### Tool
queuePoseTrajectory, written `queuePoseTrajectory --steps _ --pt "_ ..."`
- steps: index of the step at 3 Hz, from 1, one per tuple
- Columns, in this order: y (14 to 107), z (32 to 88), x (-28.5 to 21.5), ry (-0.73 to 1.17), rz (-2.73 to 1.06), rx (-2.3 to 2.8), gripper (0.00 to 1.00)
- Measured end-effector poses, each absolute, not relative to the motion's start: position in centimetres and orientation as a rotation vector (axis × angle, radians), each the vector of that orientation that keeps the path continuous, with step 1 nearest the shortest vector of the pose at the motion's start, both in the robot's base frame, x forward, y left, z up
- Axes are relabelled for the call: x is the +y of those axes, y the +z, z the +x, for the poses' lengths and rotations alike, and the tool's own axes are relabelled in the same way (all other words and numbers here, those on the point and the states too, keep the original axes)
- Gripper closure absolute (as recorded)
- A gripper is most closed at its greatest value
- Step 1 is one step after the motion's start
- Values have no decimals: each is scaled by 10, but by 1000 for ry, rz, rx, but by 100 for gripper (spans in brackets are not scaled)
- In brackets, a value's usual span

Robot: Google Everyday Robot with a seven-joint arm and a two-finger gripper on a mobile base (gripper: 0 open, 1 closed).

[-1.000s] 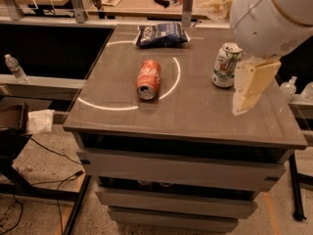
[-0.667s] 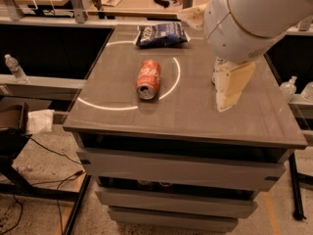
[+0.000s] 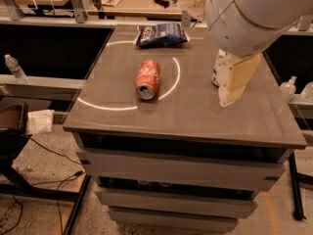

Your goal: Place coke can upright

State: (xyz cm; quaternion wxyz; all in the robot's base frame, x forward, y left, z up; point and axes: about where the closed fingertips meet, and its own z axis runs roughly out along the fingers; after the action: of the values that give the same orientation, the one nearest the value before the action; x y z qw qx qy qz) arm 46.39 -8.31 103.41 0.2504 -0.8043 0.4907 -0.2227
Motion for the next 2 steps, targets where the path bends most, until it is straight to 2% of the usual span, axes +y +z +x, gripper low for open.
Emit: queuePoseTrajectory --steps 2 --pt "1027 520 -81 -566 -2330 1211 0"
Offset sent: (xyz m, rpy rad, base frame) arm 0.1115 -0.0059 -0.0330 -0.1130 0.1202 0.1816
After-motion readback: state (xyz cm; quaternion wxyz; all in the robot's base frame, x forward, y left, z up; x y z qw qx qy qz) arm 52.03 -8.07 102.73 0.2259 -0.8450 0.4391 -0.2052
